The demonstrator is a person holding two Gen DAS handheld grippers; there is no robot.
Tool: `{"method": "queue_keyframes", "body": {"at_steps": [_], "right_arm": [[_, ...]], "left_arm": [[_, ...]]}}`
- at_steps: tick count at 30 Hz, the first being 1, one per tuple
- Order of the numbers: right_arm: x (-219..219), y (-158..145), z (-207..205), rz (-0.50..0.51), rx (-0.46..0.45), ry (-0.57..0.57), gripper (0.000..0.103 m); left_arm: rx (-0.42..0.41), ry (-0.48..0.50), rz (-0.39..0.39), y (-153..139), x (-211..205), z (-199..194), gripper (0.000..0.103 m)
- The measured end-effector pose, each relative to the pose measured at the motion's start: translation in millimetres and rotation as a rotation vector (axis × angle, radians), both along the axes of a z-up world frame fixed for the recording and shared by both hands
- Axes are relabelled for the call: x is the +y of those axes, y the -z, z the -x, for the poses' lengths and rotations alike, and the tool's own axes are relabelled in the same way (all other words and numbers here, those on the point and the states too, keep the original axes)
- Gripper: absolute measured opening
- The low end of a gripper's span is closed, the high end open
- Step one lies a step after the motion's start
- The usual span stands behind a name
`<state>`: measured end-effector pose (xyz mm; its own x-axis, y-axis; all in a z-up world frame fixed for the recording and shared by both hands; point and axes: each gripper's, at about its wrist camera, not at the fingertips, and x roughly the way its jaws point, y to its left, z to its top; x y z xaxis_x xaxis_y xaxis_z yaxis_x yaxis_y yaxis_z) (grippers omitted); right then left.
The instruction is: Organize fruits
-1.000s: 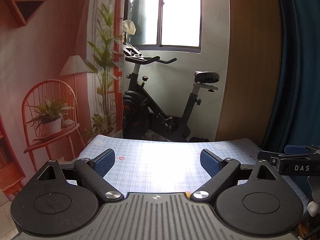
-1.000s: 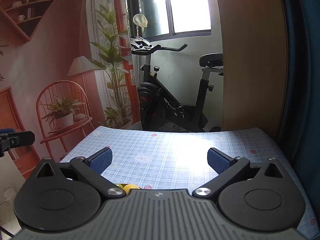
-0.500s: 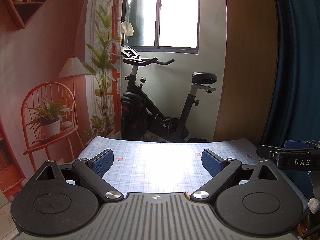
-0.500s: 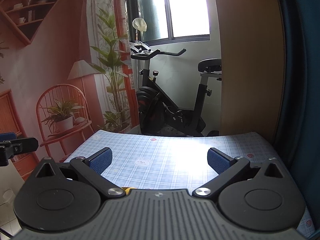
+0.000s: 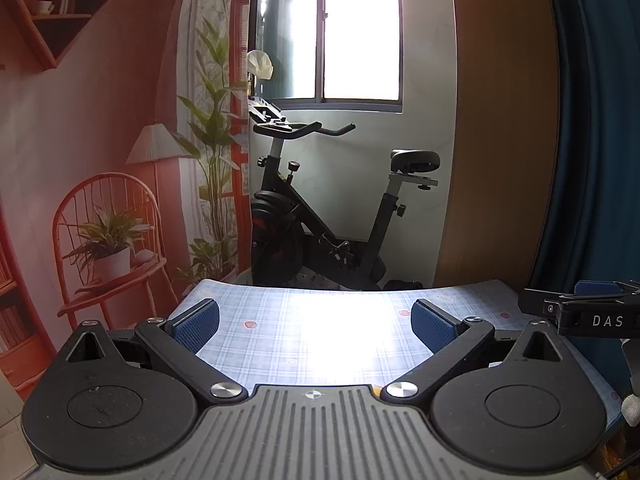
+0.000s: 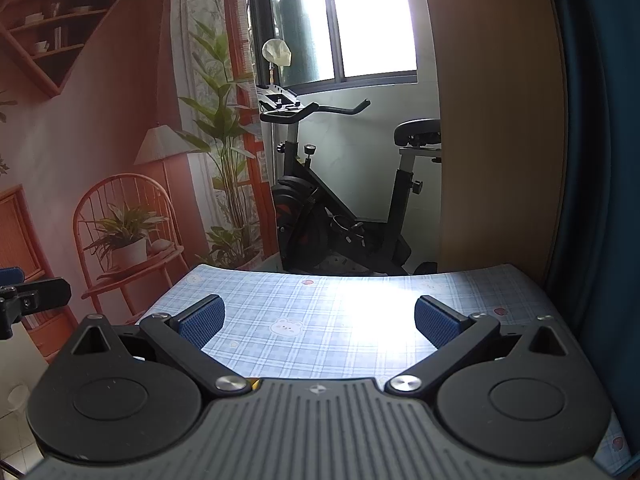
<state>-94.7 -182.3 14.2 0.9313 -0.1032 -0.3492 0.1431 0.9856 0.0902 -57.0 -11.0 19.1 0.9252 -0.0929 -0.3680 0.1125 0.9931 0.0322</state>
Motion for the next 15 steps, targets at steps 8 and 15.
{"method": "queue_keyframes", "body": {"at_steps": [8, 15], "right_arm": [[1.4, -3.2, 0.5, -0.001, -0.002, 0.002, 0.103], [1.8, -4.1, 1.5, 0.001, -0.007, 0.003, 0.103]], "left_arm": [[-0.005, -0.003, -0.001, -1.3, 0.0, 1.5, 0.103], [-0.014, -0.001, -0.005, -3.0, 0.3, 4.2, 0.103]]}}
